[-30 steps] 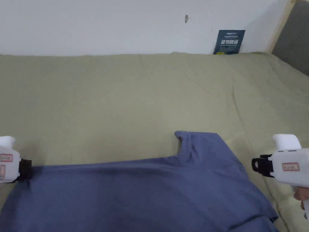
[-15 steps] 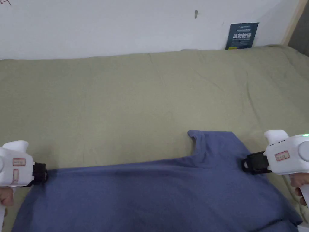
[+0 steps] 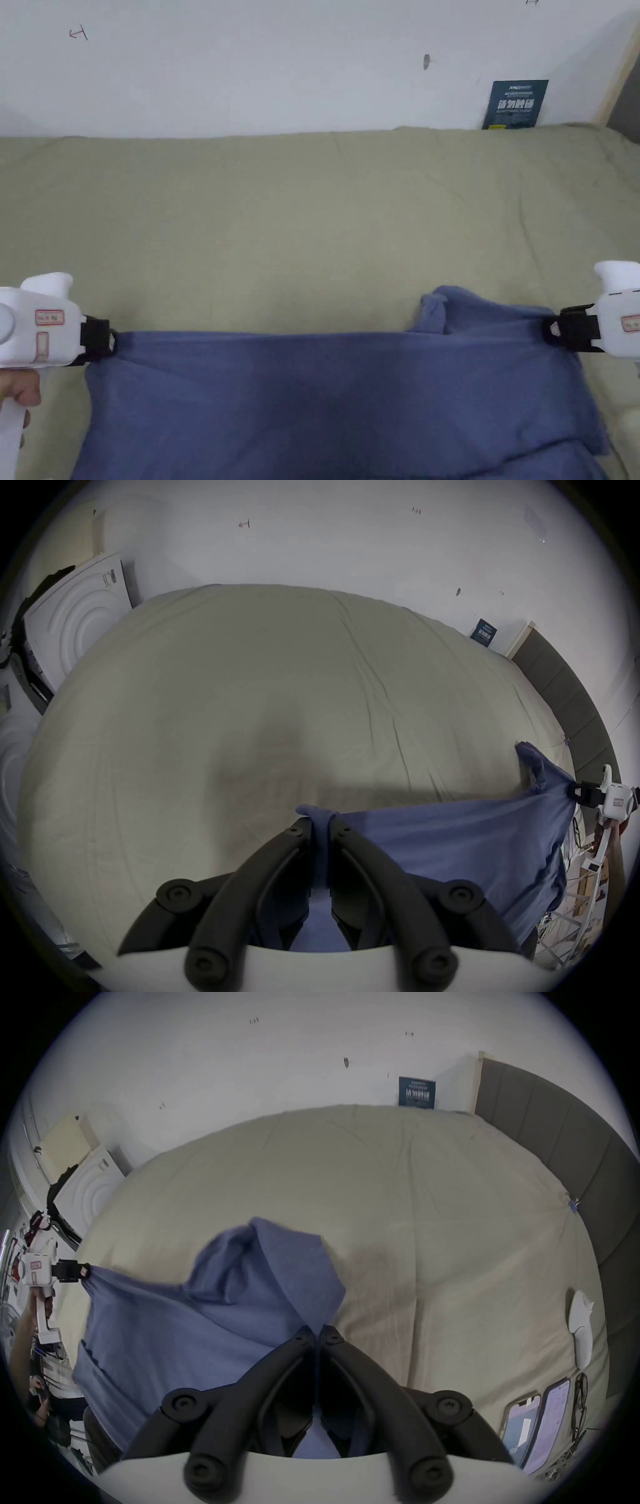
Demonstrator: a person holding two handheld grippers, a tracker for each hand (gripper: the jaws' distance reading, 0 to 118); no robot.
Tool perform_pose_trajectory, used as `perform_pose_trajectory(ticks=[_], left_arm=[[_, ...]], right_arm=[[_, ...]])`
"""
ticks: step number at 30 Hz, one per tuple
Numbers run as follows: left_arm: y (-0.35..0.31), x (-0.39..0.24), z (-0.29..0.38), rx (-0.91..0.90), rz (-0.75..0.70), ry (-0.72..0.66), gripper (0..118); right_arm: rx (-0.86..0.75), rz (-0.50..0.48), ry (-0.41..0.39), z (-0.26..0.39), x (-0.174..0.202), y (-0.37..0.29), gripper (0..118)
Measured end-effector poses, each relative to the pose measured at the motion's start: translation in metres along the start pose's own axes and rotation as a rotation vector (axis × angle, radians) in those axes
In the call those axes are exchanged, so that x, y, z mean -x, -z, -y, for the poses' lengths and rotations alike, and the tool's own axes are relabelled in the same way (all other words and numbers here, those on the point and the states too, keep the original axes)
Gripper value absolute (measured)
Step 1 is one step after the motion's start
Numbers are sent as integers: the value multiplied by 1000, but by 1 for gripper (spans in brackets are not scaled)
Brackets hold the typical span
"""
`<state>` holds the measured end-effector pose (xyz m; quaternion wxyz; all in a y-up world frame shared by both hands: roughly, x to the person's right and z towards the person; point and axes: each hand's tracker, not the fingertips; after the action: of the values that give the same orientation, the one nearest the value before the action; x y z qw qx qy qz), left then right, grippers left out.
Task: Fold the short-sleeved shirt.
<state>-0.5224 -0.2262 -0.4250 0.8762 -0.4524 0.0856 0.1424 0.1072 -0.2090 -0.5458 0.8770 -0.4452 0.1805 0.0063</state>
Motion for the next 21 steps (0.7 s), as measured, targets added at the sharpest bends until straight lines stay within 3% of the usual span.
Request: perform_pose_trajectory(ticks=[11,21], left_arm=[[-101,15,94,-63,54,-24,9],[-120,30,191,-5,57,-59,9]], right_arm=[[-77,-55,17,94,12,-110,4],[-63,-79,95,196,20,-142,4]])
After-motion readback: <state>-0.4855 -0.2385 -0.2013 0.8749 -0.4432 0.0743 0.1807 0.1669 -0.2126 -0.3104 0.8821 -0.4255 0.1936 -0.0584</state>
